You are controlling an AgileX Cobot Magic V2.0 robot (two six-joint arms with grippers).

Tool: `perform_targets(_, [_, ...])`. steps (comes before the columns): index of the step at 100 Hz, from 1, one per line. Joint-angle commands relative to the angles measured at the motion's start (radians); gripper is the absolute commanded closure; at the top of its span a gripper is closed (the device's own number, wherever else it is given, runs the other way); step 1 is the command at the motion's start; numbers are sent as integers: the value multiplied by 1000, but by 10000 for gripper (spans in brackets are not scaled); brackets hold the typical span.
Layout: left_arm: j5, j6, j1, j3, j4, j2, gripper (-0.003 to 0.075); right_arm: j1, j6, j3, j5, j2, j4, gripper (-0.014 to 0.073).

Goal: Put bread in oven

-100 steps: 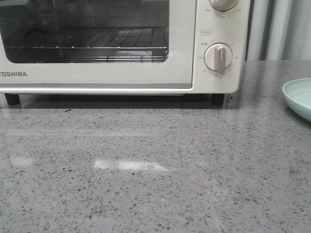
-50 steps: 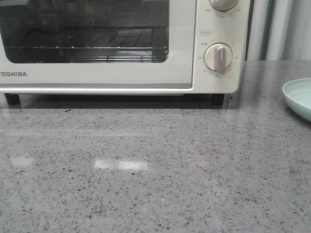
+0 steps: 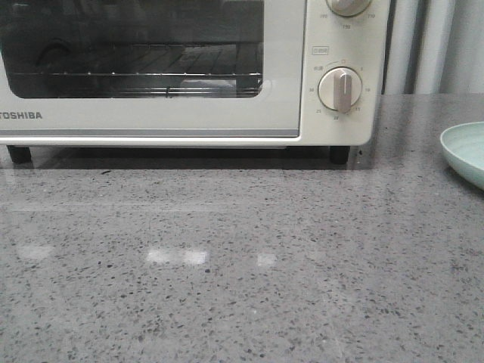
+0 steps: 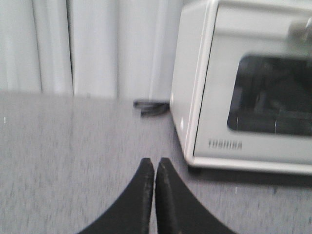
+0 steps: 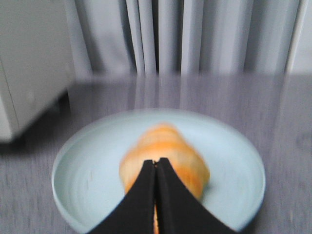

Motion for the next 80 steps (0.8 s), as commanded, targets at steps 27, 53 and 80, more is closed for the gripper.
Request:
perform_targets(27, [-519, -7, -7, 23, -14, -30, 741, 3, 16, 7, -709, -25, 34, 669])
perform_targets(53, [-661, -9, -5, 14, -197, -26, 742, 17, 191, -81, -393, -23, 30, 669])
perform_targets(80, [-458, -31, -9, -108, -238, 52, 741, 17, 191, -265, -161, 71, 30, 669])
